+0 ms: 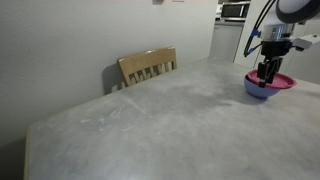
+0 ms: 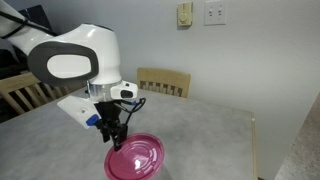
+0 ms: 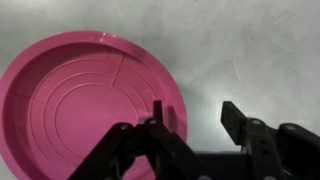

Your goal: Remove the pink plate from the blue bowl

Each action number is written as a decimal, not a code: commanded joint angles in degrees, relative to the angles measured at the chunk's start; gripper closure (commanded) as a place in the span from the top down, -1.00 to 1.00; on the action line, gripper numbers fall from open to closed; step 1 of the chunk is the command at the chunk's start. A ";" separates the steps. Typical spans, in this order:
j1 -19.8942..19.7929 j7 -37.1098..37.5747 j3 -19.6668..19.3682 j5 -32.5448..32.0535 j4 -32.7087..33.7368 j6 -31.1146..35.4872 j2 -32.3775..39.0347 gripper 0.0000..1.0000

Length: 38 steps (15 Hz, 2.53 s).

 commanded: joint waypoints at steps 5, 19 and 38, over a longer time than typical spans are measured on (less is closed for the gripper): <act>-2.25 -3.05 1.20 -1.12 0.97 1.21 1.22 -0.90; -0.17 1.05 0.76 -9.18 0.35 -0.68 -6.30 -0.94; 9.23 -2.52 12.06 -2.17 13.63 -12.01 -7.79 -0.94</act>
